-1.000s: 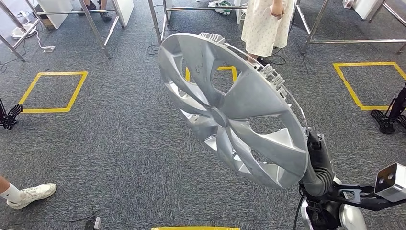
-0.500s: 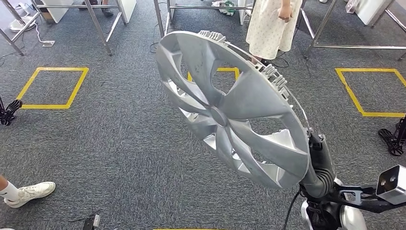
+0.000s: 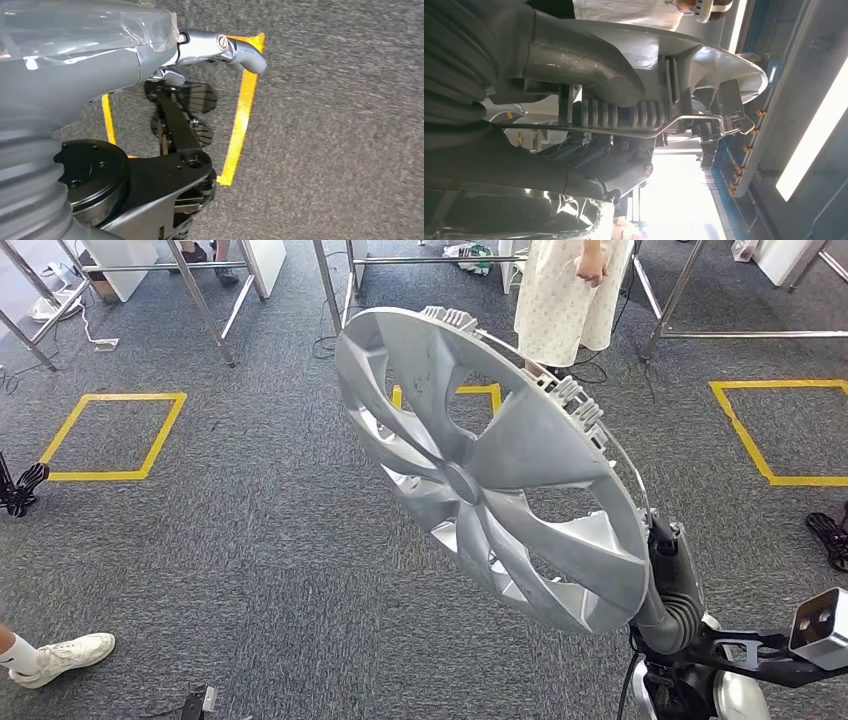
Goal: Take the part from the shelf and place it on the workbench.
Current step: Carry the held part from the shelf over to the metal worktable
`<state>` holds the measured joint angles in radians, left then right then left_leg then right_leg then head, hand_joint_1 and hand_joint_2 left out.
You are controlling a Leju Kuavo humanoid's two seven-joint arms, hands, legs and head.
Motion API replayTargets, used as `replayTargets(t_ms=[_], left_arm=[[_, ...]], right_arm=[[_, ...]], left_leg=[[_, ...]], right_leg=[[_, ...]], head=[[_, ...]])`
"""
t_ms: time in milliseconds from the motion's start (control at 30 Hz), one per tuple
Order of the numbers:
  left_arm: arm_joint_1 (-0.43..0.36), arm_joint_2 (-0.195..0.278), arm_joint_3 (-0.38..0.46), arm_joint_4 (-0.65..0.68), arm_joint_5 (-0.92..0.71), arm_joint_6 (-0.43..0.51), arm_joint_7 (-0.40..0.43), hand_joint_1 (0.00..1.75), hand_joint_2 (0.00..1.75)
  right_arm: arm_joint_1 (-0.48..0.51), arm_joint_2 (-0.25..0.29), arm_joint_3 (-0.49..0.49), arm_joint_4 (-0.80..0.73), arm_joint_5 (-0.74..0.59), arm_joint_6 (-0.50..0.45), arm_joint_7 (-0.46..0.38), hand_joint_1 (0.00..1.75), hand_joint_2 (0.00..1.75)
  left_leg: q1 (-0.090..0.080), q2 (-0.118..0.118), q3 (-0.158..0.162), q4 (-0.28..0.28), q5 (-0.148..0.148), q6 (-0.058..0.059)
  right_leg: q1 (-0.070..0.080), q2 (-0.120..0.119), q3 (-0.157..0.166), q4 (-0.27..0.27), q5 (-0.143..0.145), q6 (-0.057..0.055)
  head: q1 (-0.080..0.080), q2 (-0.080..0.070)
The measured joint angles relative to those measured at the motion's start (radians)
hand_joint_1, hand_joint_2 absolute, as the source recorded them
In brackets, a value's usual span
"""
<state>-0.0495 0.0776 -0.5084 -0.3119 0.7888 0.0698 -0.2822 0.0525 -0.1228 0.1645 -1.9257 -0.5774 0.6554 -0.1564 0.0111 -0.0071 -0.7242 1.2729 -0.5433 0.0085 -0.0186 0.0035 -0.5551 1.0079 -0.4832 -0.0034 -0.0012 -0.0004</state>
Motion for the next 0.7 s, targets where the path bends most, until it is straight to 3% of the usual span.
replayTargets(t_ms=[67,100,167,233,300,400,467,500,533,567,600,633,667,700], left_arm=[[0.0,0.003,0.0,0.001,-0.001,0.0,0.0,0.0,1.75],[0.0,0.004,0.0,0.001,-0.002,0.0,0.001,0.0,1.75],[-0.002,0.008,0.0,0.002,-0.002,0.0,0.001,0.0,1.75],[-0.003,0.009,0.0,0.002,-0.002,0.0,0.002,0.0,1.75],[-0.003,0.008,0.0,0.002,-0.003,0.0,0.003,0.0,1.75],[-0.004,0.003,0.0,0.002,-0.004,-0.001,0.004,0.0,1.75],[-0.002,-0.001,0.0,0.002,-0.004,-0.001,0.004,0.0,1.75],[-0.002,-0.003,0.0,0.002,-0.004,-0.001,0.004,0.0,1.75],[-0.001,-0.005,0.0,0.002,-0.004,-0.001,0.004,0.0,1.75],[-0.001,-0.006,0.0,0.002,-0.004,-0.001,0.004,0.0,1.75],[-0.001,-0.007,0.0,0.003,-0.004,-0.001,0.004,0.0,1.75],[-0.002,-0.007,0.0,0.004,-0.004,0.0,0.005,0.0,1.75],[-0.003,-0.007,0.0,0.004,-0.005,0.0,0.005,0.0,1.75],[-0.004,-0.007,0.0,0.005,-0.005,0.0,0.005,0.0,1.75]], right_arm=[[0.003,0.0,-0.001,0.0,0.001,0.0,-0.001,1.75,1.75],[0.003,0.0,-0.002,-0.001,0.001,0.0,-0.001,1.75,1.75],[0.004,0.0,-0.003,-0.002,0.001,0.0,-0.003,1.75,1.75],[0.005,0.001,-0.004,-0.004,0.003,0.0,-0.004,1.75,1.75],[0.004,0.0,-0.006,-0.004,0.005,-0.001,-0.005,1.75,1.75],[0.002,0.0,-0.007,-0.005,0.006,-0.001,-0.007,1.75,1.75],[0.004,0.0,-0.007,-0.005,0.006,-0.001,-0.007,1.75,1.75],[0.004,0.0,-0.007,-0.005,0.006,-0.001,-0.007,1.75,1.75],[0.004,0.0,-0.007,-0.005,0.006,-0.002,-0.007,1.75,1.75],[0.004,0.0,-0.007,-0.005,0.006,-0.002,-0.007,1.75,1.75],[0.004,0.0,-0.007,-0.004,0.007,-0.003,-0.007,1.75,1.75],[0.004,0.0,-0.007,-0.003,0.007,-0.003,-0.007,1.75,1.75],[0.003,0.0,-0.007,-0.003,0.007,-0.003,-0.007,1.75,1.75],[0.002,0.0,-0.006,-0.003,0.007,-0.003,-0.008,1.75,1.75]], left_leg=[[-0.007,0.001,0.047,-0.131,0.089,0.022],[-0.012,0.003,0.072,-0.188,0.115,0.035],[-0.023,0.006,0.101,-0.246,0.116,0.056],[-0.026,0.007,0.123,-0.277,0.111,0.067],[-0.021,0.004,0.151,-0.303,0.11,0.071],[-0.018,0.0,0.175,-0.314,0.095,0.072],[-0.017,-0.003,0.196,-0.314,0.076,0.066],[-0.015,-0.005,0.212,-0.313,0.065,0.061],[-0.013,-0.007,0.229,-0.313,0.053,0.056],[-0.011,-0.009,0.242,-0.312,0.038,0.049],[-0.01,-0.01,0.256,-0.309,0.023,0.043],[-0.011,-0.01,0.264,-0.307,0.009,0.035],[-0.011,-0.009,0.271,-0.305,-0.002,0.028],[-0.011,-0.008,0.278,-0.301,-0.007,0.022]], right_leg=[[0.003,0.0,0.023,-0.003,-0.016,0.002],[0.005,0.001,0.032,-0.006,-0.022,0.005],[0.003,0.0,0.038,-0.01,-0.025,0.017],[0.002,-0.002,0.041,-0.01,-0.021,0.033],[0.002,-0.003,0.023,0.031,-0.025,0.038],[-0.001,-0.002,-0.093,0.205,-0.068,0.036],[-0.005,-0.003,-0.154,0.263,-0.087,0.04],[-0.008,-0.003,-0.159,0.242,-0.074,0.049],[-0.012,-0.003,-0.148,0.187,-0.045,0.063],[-0.016,-0.005,-0.129,0.116,0.001,0.079],[-0.017,-0.008,-0.113,0.057,0.037,0.084],[-0.016,-0.01,-0.099,0.017,0.064,0.079],[-0.014,-0.011,-0.091,-0.001,0.077,0.065],[-0.011,-0.01,-0.086,-0.002,0.071,0.047]], head=[[0.001,0.0],[0.002,0.0],[0.002,0.0],[-0.001,0.0],[0.002,0.0],[0.003,0.0],[0.003,0.0],[0.003,0.0],[0.003,0.0],[0.004,0.0],[0.004,0.0],[0.003,0.0],[0.003,0.0],[0.002,0.0]])
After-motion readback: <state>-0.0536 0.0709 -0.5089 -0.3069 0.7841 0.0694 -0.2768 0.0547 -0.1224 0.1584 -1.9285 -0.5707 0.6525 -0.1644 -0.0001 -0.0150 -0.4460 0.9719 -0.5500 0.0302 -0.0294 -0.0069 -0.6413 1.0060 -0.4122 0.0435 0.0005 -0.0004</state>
